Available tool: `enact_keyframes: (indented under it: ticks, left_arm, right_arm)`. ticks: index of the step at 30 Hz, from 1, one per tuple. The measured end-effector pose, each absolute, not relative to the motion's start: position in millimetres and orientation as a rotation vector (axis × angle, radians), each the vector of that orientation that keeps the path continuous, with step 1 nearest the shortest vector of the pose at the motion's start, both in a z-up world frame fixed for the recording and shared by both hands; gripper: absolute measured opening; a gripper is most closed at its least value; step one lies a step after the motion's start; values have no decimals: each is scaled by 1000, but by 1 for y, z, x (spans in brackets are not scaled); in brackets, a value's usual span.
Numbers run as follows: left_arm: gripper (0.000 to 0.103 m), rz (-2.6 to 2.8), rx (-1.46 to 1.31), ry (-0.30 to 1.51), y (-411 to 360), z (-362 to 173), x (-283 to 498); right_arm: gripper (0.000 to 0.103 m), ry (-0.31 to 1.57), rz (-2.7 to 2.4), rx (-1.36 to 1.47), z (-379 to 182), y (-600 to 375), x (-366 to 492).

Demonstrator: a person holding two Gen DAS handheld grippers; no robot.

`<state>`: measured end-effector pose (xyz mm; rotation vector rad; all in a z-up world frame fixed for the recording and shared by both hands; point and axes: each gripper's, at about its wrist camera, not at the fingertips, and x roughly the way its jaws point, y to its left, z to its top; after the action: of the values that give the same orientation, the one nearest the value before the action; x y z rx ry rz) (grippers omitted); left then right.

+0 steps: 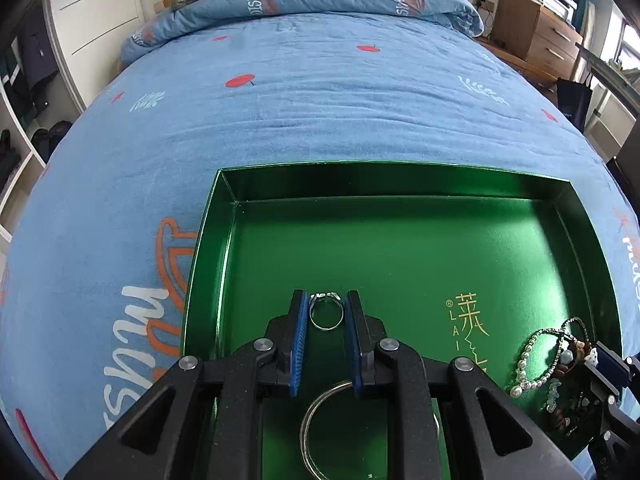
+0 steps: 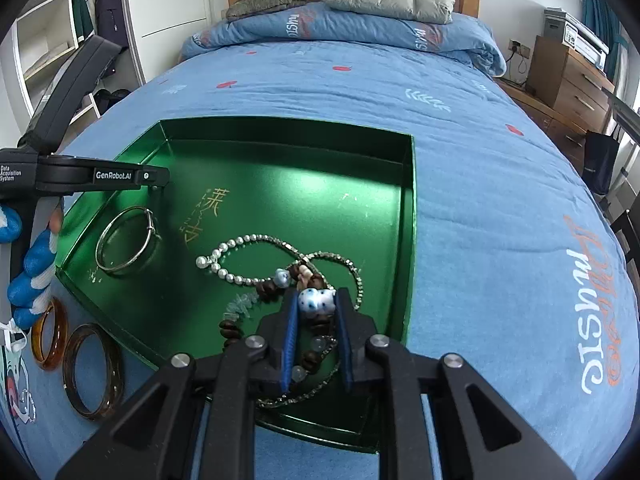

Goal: Organize jewelry
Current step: 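Lower the silver ring and beaded bracelet into the green tray and open both tools, then move both tools back over the remaining jewelry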

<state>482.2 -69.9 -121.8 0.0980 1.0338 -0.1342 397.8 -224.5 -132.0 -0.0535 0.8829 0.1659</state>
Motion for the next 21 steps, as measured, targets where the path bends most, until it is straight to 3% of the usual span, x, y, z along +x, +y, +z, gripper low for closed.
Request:
enact_keyframes:
  ticks: [2,5,7,8,21]
  left_arm:
    - [19,-129,108,1037,-68,-122,481]
    - [25,-143,90,1046,-66,-122,483]
    - [45,-152,76,1043,-65,-117,481]
    - [47,-158,70,1030,-64,-112,478]
    - [56,-141,77,784,-36,1,365]
  right_arm:
    - [18,882,163,-55,-131,-224,397]
    - [33,874,165,-43,-127,-225,396]
    - [35,864,166,-41,-119,-226,394]
    - [35,857,166,-42,-114,-226,391]
    - [35,704,179,-35,-23,-221,304]
